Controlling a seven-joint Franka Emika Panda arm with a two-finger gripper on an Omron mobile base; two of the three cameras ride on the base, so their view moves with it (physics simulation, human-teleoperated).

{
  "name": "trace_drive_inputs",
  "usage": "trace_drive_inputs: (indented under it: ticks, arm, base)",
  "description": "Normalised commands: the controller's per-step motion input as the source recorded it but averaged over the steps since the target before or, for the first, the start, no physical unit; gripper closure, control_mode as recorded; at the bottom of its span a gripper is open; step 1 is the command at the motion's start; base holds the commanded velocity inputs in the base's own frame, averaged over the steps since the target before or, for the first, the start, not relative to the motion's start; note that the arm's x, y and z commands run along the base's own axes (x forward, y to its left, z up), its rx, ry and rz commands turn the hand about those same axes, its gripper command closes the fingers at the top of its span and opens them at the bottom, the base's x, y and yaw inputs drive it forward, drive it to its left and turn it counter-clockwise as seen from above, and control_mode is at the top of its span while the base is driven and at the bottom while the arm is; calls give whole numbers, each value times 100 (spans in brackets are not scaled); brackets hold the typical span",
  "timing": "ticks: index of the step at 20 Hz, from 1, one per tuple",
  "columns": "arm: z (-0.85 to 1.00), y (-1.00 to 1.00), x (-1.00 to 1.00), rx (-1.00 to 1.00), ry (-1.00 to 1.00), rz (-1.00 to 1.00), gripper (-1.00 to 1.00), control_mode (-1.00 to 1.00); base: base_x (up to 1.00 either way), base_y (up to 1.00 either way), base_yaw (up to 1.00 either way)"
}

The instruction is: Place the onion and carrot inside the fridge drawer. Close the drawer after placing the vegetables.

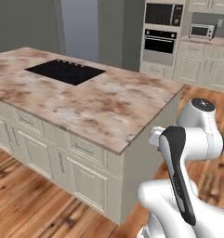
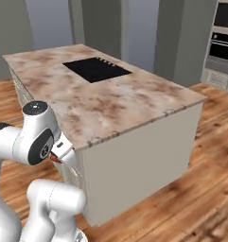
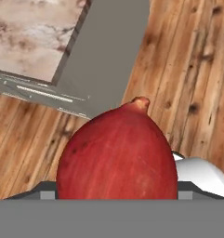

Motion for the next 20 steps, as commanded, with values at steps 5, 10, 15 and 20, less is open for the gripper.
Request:
trace_drive_inputs:
  ticks: [5, 10, 15, 20]
  arm:
    - [0, 0, 0, 0, 0, 0, 100, 100]
    - [0, 0, 0, 0, 0, 0, 100, 100]
    - [0, 0, 0, 0, 0, 0, 100, 100]
    - [0, 0, 0, 0, 0, 0, 100, 100]
  base:
    - [16, 53, 67]
    - [27, 59, 62]
    - [43, 68, 55]
    - [64, 67, 49]
